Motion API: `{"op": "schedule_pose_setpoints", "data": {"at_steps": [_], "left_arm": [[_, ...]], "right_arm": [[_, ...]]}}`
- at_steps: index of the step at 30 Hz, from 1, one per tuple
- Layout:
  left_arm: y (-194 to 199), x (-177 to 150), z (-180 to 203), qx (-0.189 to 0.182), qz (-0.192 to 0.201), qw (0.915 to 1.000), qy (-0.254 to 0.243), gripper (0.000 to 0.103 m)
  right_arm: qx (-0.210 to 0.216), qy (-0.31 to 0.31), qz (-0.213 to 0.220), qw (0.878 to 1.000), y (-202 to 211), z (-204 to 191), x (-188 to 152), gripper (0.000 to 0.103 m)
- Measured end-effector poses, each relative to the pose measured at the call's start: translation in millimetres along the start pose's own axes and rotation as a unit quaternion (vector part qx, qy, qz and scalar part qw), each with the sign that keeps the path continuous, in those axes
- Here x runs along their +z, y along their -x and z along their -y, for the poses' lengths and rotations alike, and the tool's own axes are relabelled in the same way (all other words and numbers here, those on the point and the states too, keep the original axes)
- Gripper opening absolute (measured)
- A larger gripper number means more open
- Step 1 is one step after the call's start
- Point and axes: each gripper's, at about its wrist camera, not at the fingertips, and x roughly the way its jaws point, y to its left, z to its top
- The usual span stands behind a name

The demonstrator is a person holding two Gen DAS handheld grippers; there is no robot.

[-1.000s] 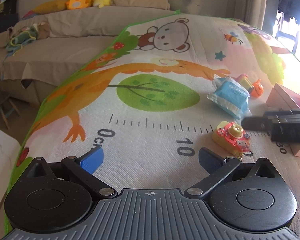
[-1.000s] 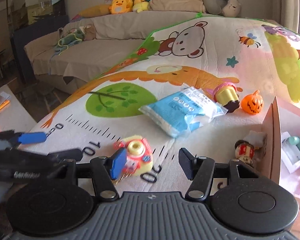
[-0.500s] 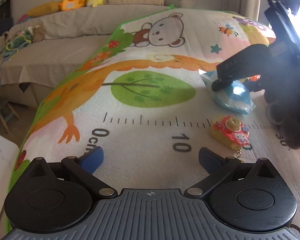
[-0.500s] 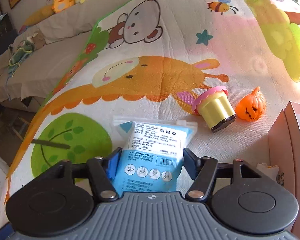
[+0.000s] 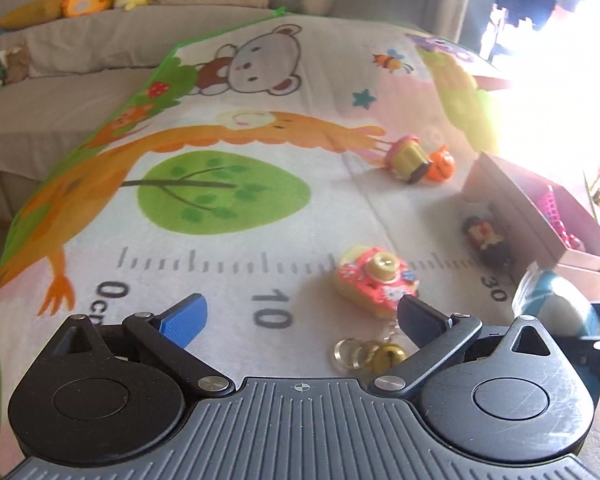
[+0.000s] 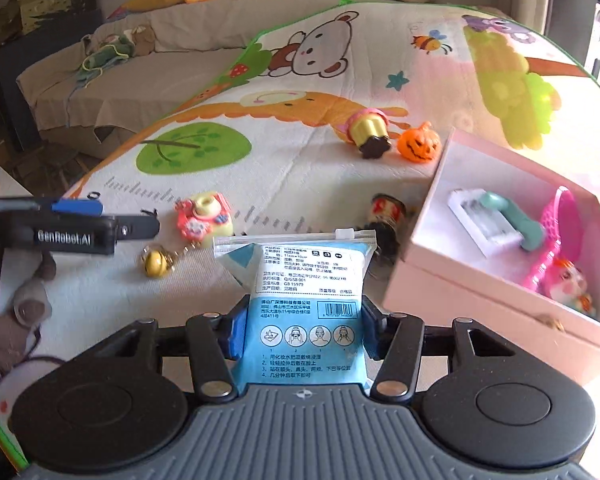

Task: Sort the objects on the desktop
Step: 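Grasp the blue plastic packet with the right tool, then grasp the pink keychain toy with the left tool while the right holds the packet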

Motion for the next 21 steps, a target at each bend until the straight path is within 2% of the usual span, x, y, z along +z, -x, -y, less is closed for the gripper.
{"op": "schedule_pose_setpoints", "data": {"at_steps": [5,9,13,16,18,21], "left_arm": [[-27.4,4.4,40.8,-0.002,-0.03,0.9969,-0.073,0.103],[-44.9,4.2,54.3,0.025,-0.046,0.9942,-0.093,0.103],[-45.2,5.0,55.7,0.032,-0.046,0.9942,-0.092,0.102],[-41.3,5.2,57.1,0.032,-0.039,0.9942,-0.095,0.086],[-36.7,5.1,59.8,0.029,-0.037,0.994,-0.099,0.067],[-30.2,1.1,62.3,0.03,-0.034,0.9938,-0.101,0.055]], "right_arm": [[-0.01,-0.057,0.001,0.998,14.5,20.7,-32.6,0.053],[-0.027,-0.046,0.019,0.998,20.8,16.4,-43.1,0.053],[-0.015,-0.056,0.027,0.998,24.0,21.8,-48.2,0.054],[-0.011,-0.064,0.033,0.997,25.1,24.9,-52.2,0.06],[-0.008,-0.068,0.035,0.997,24.7,26.5,-54.9,0.062],[-0.004,-0.072,0.034,0.997,24.3,28.0,-58.5,0.066]]}}
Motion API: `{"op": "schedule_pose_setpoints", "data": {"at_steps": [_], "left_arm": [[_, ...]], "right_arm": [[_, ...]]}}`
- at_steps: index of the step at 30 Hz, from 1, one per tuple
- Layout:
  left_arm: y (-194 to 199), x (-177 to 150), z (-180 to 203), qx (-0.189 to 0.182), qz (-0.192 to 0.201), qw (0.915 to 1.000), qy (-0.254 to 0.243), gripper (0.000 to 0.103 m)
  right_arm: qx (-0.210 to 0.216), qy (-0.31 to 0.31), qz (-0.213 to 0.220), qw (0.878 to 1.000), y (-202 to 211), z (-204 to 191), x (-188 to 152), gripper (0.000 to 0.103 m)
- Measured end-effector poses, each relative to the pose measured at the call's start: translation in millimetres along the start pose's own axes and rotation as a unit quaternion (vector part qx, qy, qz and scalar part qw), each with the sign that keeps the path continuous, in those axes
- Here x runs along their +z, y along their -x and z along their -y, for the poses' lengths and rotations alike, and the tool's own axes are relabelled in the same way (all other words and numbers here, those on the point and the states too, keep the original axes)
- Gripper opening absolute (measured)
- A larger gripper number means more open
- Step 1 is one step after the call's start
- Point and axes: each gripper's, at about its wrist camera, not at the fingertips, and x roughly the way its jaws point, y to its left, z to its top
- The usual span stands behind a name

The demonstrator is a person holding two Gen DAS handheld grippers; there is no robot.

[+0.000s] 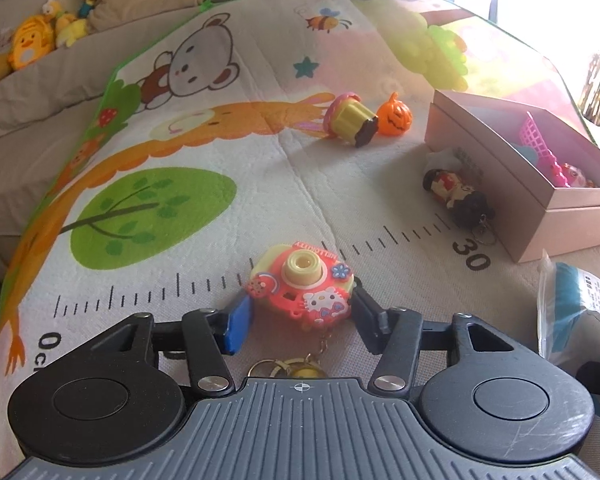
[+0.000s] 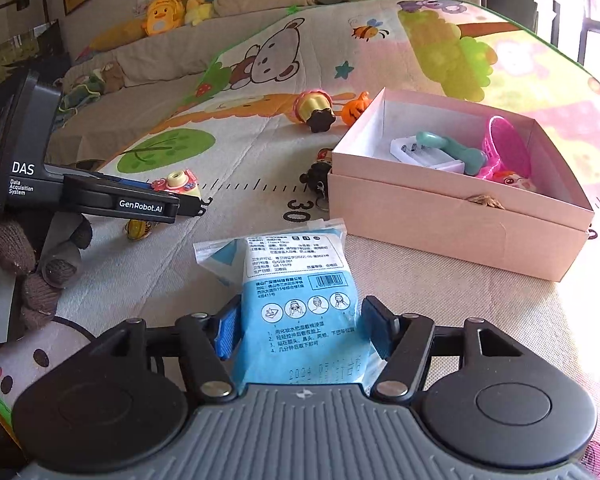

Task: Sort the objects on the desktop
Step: 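Grasp the pink keychain toy with the left tool while the right holds the packet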

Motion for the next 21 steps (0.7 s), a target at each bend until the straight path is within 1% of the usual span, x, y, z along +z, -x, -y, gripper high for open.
{"op": "schedule_pose_setpoints", "data": {"at_steps": [4,8,10,11,12,13,15,17,19,21], "left_arm": [[12.3,-9.8,0.8,-0.008,-0.004,0.9999,0.008,0.054],[31.7,-24.8,3.2,-0.032,-0.008,0.9994,0.013,0.055],[42.8,-33.7,4.1,-0.052,-0.011,0.9985,0.015,0.06],[48.7,-38.7,4.3,-0.06,-0.011,0.998,0.016,0.067],[53.4,-43.1,4.4,-0.062,-0.01,0.9979,0.015,0.073],[57.5,-46.6,4.2,-0.06,-0.008,0.9981,0.013,0.076],[67.2,-54.2,2.0,-0.055,0.003,0.9985,0.006,0.087],[74.5,-59.7,-1.5,-0.062,0.01,0.998,-0.003,0.094],[75.7,-60.5,-4.1,-0.064,0.008,0.9979,-0.005,0.095],[72.3,-56.6,-4.5,-0.056,0.005,0.9984,-0.005,0.095]], "right_arm": [[-0.001,-0.004,0.007,1.0,3.5,3.3,-3.1,0.069],[-0.003,-0.01,0.016,1.0,7.9,8.2,-4.8,0.071],[-0.004,-0.013,0.021,1.0,10.8,9.7,-5.3,0.074],[-0.004,-0.013,0.024,1.0,12.3,10.6,-5.4,0.074],[-0.004,-0.014,0.026,1.0,13.5,11.1,-5.5,0.076],[-0.005,-0.015,0.03,0.999,14.7,12.1,-5.0,0.077],[-0.009,-0.017,0.032,0.999,16.2,12.3,-4.2,0.077],[-0.015,-0.013,0.038,0.999,20.2,10.7,-3.8,0.078],[-0.018,-0.009,0.048,0.999,25.1,9.2,-4.0,0.082],[-0.017,-0.006,0.055,0.998,27.5,8.4,-4.6,0.083]]}}
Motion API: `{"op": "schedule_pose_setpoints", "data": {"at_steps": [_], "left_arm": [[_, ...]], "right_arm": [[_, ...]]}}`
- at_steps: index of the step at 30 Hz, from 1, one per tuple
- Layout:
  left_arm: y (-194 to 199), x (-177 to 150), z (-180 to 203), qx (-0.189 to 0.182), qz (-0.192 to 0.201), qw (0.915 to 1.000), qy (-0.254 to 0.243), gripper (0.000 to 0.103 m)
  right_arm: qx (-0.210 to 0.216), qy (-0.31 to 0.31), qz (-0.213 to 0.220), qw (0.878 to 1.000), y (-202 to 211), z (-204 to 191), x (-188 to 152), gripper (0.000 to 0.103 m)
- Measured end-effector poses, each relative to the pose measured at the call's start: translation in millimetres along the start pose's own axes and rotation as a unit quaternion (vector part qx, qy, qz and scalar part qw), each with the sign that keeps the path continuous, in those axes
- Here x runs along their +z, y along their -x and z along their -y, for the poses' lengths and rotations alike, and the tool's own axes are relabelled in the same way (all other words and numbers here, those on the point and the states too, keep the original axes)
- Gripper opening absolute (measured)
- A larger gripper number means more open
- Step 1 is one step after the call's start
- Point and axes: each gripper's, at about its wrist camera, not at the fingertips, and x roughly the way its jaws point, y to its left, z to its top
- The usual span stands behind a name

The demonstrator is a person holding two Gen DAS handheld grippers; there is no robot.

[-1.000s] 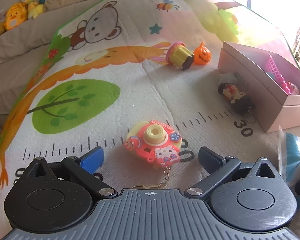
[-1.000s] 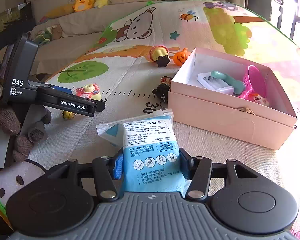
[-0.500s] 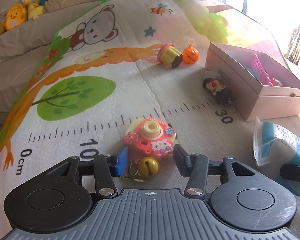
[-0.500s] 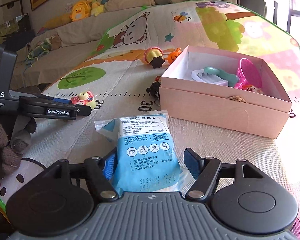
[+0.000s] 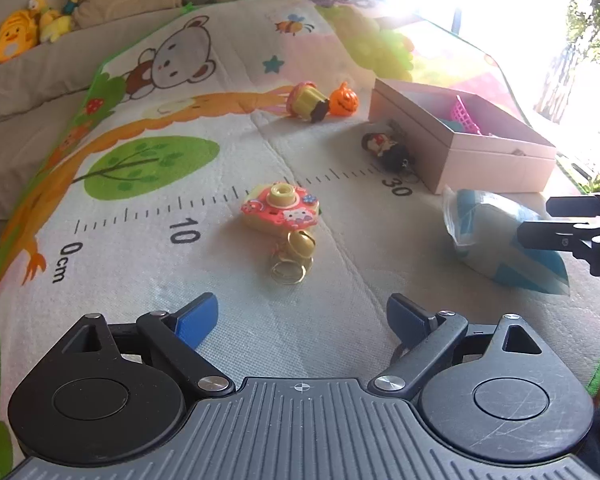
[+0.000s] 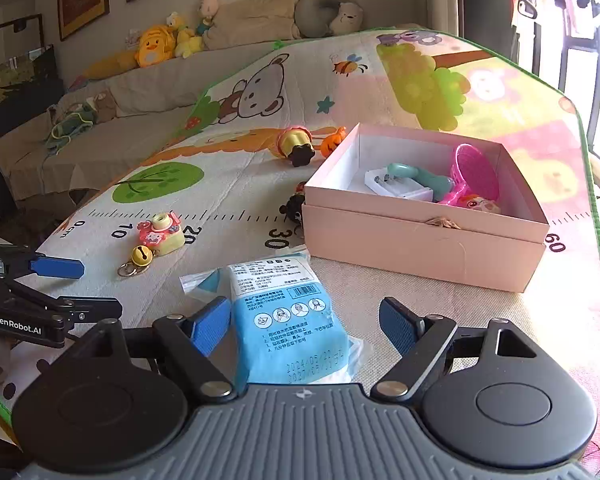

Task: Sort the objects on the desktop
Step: 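Grasp the pink keychain toy with the left tool while the right holds the packet, then lower the packet into the pink box with the right tool while the left drops the keychain in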

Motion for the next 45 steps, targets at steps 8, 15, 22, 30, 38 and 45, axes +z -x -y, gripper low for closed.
{"op": "schedule_pose_setpoints", "data": {"at_steps": [8,15,22,30,38,45], "left_arm": [[-56.9,44.9,7.2,0.044,0.006,0.998,-0.046,0.096],[-75.9,56.7,12.5,-0.04,-0.027,0.9983,-0.032,0.095],[-54.0,39.4,31.7,-0.073,-0.006,0.9955,-0.061,0.096],[-79.8,49.8,37.8,-0.069,-0.019,0.9907,-0.116,0.094],[-63.6,41.8,45.0,-0.063,-0.017,0.9927,-0.102,0.064],[-36.1,35.2,54.8,-0.042,-0.025,0.9936,-0.102,0.063]], "right_arm": [[0.015,0.034,-0.007,0.999,-8.0,-11.1,-1.1,0.084],[0.025,0.095,-0.021,0.995,-11.7,-20.6,0.8,0.085],[0.02,0.1,-0.024,0.995,-8.1,-13.0,-5.3,0.088],[0.043,0.181,-0.028,0.982,-21.1,-19.7,-0.2,0.088],[0.069,0.14,-0.07,0.985,-24.0,-10.9,2.9,0.054],[0.052,0.106,-0.085,0.989,3.3,3.8,-6.1,0.052]]}}
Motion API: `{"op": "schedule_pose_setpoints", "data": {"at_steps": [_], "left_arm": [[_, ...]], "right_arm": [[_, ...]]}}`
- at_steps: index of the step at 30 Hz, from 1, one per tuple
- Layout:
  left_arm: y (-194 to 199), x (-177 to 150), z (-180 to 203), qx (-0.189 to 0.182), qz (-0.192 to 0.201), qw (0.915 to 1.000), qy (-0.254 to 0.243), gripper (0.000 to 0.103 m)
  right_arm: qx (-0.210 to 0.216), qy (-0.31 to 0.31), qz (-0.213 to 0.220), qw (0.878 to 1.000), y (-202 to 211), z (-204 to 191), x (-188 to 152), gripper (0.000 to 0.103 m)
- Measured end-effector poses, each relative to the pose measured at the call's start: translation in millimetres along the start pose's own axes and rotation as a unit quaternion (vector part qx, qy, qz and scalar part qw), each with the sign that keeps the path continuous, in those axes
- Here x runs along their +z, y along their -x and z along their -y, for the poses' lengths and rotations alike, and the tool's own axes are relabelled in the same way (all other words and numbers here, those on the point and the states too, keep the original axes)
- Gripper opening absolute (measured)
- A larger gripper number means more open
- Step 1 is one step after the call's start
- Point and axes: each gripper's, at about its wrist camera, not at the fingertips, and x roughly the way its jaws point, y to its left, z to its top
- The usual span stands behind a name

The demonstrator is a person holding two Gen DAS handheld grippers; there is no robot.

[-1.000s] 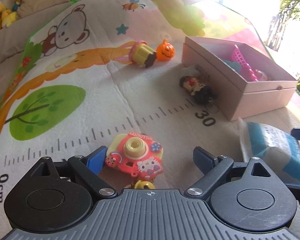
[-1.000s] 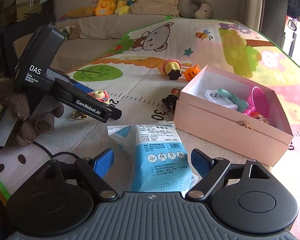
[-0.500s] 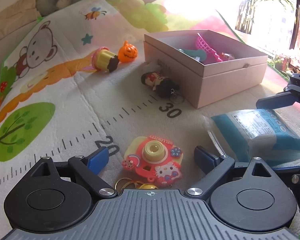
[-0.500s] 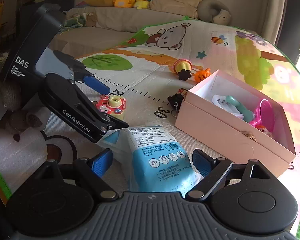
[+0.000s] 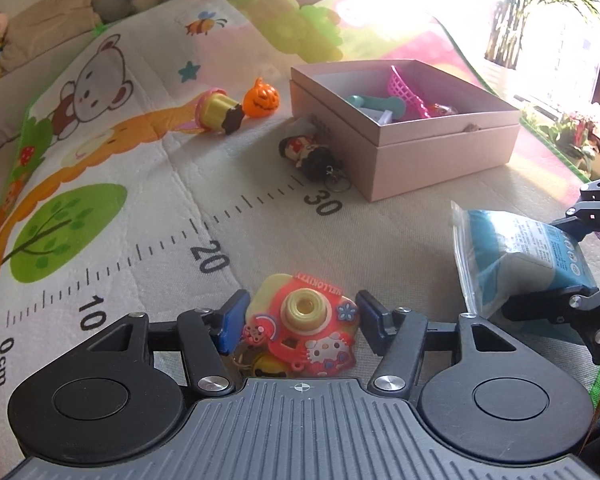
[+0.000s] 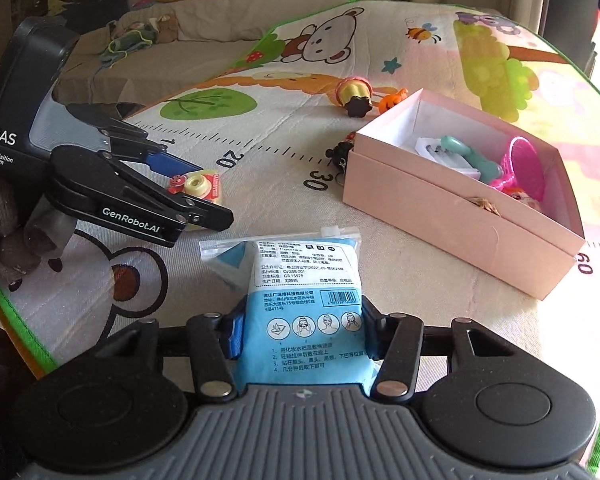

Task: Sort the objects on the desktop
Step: 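Lower the packet into the pink box with the right tool while the left drops the keychain in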

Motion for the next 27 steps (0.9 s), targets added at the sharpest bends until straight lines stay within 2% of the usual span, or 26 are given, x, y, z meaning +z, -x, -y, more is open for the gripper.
{"op": "schedule_pose_setpoints", "data": {"at_steps": [3,6,9,11,13,15,17,19,20,22,24,27], "left_arm": [[17.7,2.5,4.2,-0.001,0.013,0.9999,-0.002,0.063],[47.3,22.8,8.0,-0.005,0.053,0.9985,-0.008,0.063],[75.6,64.5,13.2,-0.003,0.122,0.9923,-0.021,0.063],[85.8,98.1,20.9,-0.001,0.171,0.9849,-0.029,0.063],[81.5,128.1,29.0,-0.006,0.193,0.9807,-0.028,0.063],[63.6,156.3,38.3,-0.017,0.197,0.9799,-0.02,0.063],[35.4,178.5,44.5,-0.031,0.191,0.9811,0.0,0.064],[9.7,189.8,44.9,-0.05,0.171,0.9838,0.019,0.074],[-3.2,190.2,41.3,-0.046,0.16,0.9855,0.033,0.08],[-14.4,179.9,31.8,-0.037,0.149,0.9871,0.045,0.085],[-18.6,159.2,19.6,-0.024,0.138,0.9888,0.052,0.094],[-22.7,122.8,5.0,0.002,0.117,0.9918,0.052,0.095]], "right_arm": [[-0.002,-0.021,0.004,1.0,18.8,8.0,-3.4,0.052],[0.003,-0.048,0.035,0.998,53.6,23.9,3.8,0.051],[-0.018,-0.08,0.118,0.99,107.6,53.9,34.3,0.051],[-0.043,-0.101,0.173,0.979,140.9,76.6,58.5,0.051],[-0.08,-0.11,0.216,0.967,161.2,96.1,81.3,0.052],[-0.112,-0.116,0.23,0.96,163.7,110.6,97.2,0.052],[-0.123,-0.131,0.231,0.956,156.7,125.1,108.7,0.052],[-0.122,-0.148,0.221,0.956,140.9,139.6,116.9,0.052],[-0.121,-0.155,0.216,0.956,132.0,145.4,119.2,0.052],[-0.119,-0.168,0.203,0.957,114.7,154.8,120.8,0.052],[-0.118,-0.178,0.19,0.958,99.2,161.6,119.6,0.052],[-0.106,-0.187,0.165,0.963,67.8,167.3,118.0,0.052]]}}
